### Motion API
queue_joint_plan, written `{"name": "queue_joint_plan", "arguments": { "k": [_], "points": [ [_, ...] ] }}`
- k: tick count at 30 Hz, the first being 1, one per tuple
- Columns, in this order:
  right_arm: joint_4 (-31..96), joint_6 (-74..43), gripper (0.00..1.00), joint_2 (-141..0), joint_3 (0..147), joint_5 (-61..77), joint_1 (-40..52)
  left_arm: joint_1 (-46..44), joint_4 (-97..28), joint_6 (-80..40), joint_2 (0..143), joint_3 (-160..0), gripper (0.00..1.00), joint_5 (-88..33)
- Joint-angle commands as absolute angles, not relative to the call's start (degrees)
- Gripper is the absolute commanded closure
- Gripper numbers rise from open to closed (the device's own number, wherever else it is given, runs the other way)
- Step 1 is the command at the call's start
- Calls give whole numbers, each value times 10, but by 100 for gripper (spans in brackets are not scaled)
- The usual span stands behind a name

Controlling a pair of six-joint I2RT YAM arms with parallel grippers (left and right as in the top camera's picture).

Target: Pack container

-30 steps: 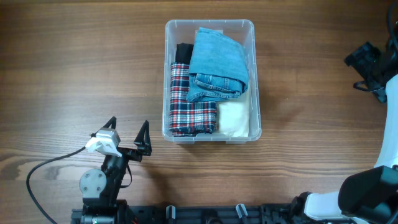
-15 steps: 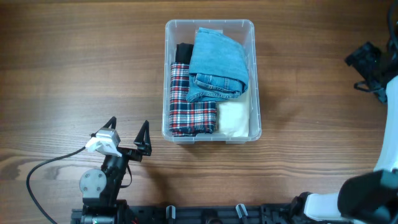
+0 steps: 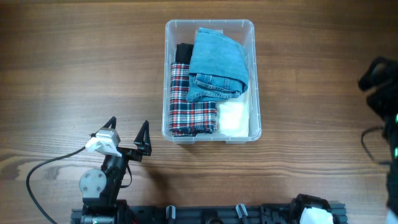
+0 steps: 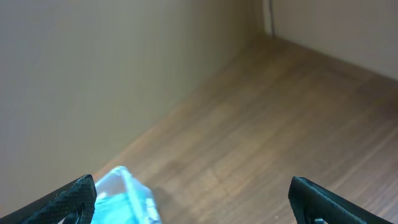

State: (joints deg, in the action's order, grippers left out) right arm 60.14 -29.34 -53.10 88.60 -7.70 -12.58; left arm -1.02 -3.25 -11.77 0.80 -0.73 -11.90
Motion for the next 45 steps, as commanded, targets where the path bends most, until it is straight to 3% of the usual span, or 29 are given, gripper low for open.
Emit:
{"name": "queue_joint_plan", "arguments": {
  "k": [1, 13, 18, 23, 31, 45],
  "points": [
    [603, -300, 0, -485, 888, -74, -112, -5, -33, -107, 4, -3, 0, -120],
    [594, -299, 0, -354, 802, -107, -98, -5, -33, -107, 4, -3, 0, -120],
    [498, -273, 0, -261, 619, -102, -70, -5, -33, -107, 4, -3, 0, -120],
    [320, -226, 0, -159, 416, -53, -43, -5, -33, -107, 4, -3, 0, -120],
    [87, -142, 0, -85, 208, 66, -43, -5, -33, -107, 4, -3, 0, -120],
    [-13, -138, 0, -2, 66, 80, -42, -5, -33, -107, 4, -3, 0, -120]
  ]
}}
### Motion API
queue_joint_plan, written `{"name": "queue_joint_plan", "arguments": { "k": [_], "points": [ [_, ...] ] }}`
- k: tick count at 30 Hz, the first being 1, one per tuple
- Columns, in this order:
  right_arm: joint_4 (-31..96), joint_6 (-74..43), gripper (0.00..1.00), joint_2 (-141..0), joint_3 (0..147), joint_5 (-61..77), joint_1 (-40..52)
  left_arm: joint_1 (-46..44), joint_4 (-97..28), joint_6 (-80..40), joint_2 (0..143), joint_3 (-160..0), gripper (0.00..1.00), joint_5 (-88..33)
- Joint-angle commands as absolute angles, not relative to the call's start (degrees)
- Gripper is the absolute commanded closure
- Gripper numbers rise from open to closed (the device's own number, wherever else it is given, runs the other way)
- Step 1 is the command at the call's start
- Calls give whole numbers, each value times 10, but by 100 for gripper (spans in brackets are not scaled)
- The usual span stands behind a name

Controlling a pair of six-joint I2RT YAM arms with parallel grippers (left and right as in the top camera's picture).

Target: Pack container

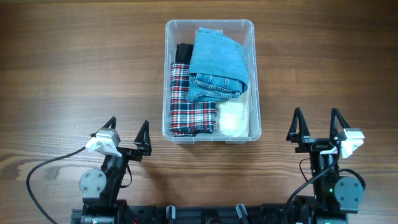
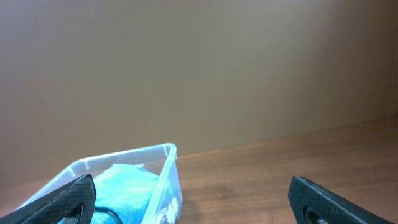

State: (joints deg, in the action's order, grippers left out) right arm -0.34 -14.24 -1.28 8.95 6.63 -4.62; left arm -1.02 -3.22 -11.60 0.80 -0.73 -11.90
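Observation:
A clear plastic container (image 1: 210, 134) stands at the table's middle back. Inside lie folded blue jeans (image 1: 216, 63), a red plaid cloth (image 1: 189, 102), a dark garment (image 1: 183, 53) and a white cloth (image 1: 231, 116). My left gripper (image 1: 128, 135) rests open at the front left, nothing between its fingers. At the front right my right gripper (image 1: 316, 126) is open and empty too. The right wrist view shows the container (image 2: 168, 171) with the blue jeans (image 2: 124, 190) to the left, between my wide-apart fingers (image 2: 62, 199).
Bare wooden table (image 1: 74, 74) surrounds the container on all sides. A black cable (image 1: 43, 171) loops by the left arm's base. A plain brown wall (image 2: 199, 62) fills the background of the right wrist view.
My right arm was at the far right edge of the table, raised and turned away. Now it sits at the front right, gripper open and facing the container. The left arm has not moved.

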Motion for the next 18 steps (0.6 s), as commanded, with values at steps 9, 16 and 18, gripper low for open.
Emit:
{"name": "queue_joint_plan", "arguments": {
  "k": [9, 16, 18],
  "points": [
    [-73, -135, 0, -2, 1, 80, -30, -5, -33, -107, 4, -3, 0, -120],
    [-17, -60, 0, -2, 3, 103, -30, -5, -33, -107, 4, -3, 0, -120],
    [-8, -46, 0, -2, 3, 111, -30, -5, -33, -107, 4, -3, 0, -120]
  ]
}}
